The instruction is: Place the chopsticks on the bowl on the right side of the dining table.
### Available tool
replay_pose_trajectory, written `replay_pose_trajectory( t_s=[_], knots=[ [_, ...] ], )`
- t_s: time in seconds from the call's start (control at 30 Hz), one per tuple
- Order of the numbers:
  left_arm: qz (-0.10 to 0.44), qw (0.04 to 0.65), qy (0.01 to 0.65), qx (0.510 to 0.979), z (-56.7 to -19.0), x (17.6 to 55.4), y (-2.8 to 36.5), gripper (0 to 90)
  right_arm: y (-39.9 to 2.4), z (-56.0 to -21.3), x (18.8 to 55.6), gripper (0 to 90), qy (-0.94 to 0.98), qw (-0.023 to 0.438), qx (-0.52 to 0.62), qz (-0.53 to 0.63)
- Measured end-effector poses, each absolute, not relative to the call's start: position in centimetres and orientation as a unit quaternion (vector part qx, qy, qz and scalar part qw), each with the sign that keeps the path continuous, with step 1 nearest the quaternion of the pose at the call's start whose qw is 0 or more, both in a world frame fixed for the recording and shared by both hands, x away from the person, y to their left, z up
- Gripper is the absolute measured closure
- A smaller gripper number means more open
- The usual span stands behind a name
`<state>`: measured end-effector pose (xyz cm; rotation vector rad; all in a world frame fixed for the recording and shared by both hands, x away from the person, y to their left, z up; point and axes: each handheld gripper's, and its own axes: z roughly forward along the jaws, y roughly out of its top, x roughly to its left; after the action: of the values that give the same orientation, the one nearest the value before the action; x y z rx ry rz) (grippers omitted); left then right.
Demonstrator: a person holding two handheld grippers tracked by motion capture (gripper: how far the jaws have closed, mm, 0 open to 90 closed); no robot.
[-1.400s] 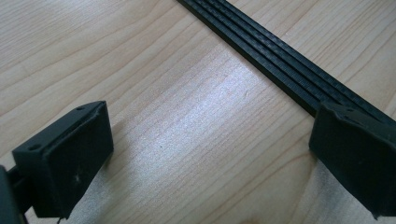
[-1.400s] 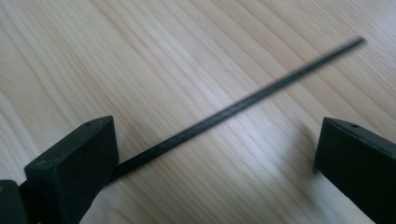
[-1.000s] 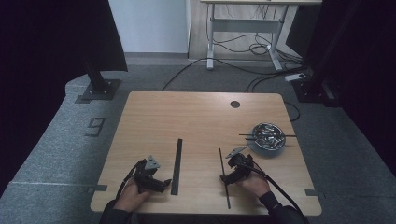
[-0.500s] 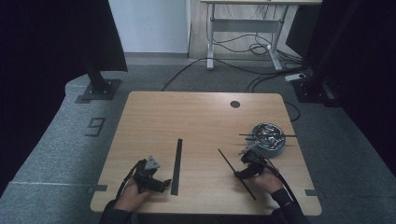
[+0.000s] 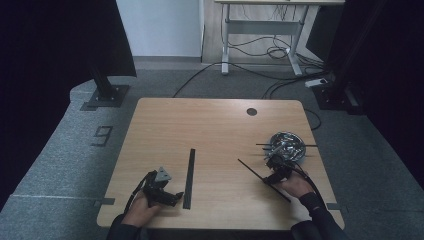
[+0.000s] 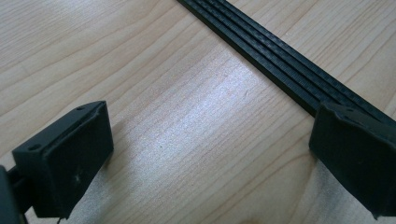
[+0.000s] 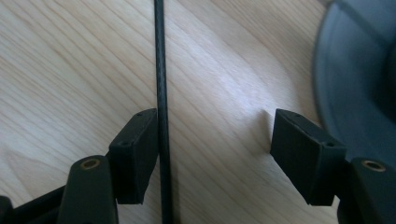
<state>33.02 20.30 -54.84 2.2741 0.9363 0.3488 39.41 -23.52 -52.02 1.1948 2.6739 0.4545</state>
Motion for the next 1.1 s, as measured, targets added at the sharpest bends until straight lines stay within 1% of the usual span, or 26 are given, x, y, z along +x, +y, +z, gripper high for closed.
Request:
replay_pose_trajectory(
  t_s=[0.1,0.33,0.43,0.73,0.93,1.1],
  knots=[
    [0.133,0.323,0.357,0.866,-54.8,33.0,20.3,0.0,-23.6,-51.8,39.6,37.3,0.905,0.079,0.393,0.14],
    [0.133,0.323,0.357,0.866,-54.8,33.0,20.3,0.0,-22.4,-51.5,40.0,53.8,0.924,0.041,0.362,0.112],
    [0.133,0.323,0.357,0.867,-54.8,33.0,20.3,0.0,-21.7,-51.3,40.4,58.8,0.931,0.028,0.353,0.09],
    [0.133,0.323,0.357,0.866,-54.8,33.0,20.3,0.0,-20.4,-51.1,41.6,69.5,0.936,0.006,0.351,0.036],
    [0.133,0.323,0.357,0.867,-54.8,33.0,20.3,0.0,-19.8,-51.1,42.1,72.8,0.936,0.001,0.352,0.014],
    [0.133,0.323,0.357,0.867,-54.8,33.0,20.3,0.0,-19.4,-51.1,42.3,83.4,0.936,-0.007,0.352,0.013]
  ],
)
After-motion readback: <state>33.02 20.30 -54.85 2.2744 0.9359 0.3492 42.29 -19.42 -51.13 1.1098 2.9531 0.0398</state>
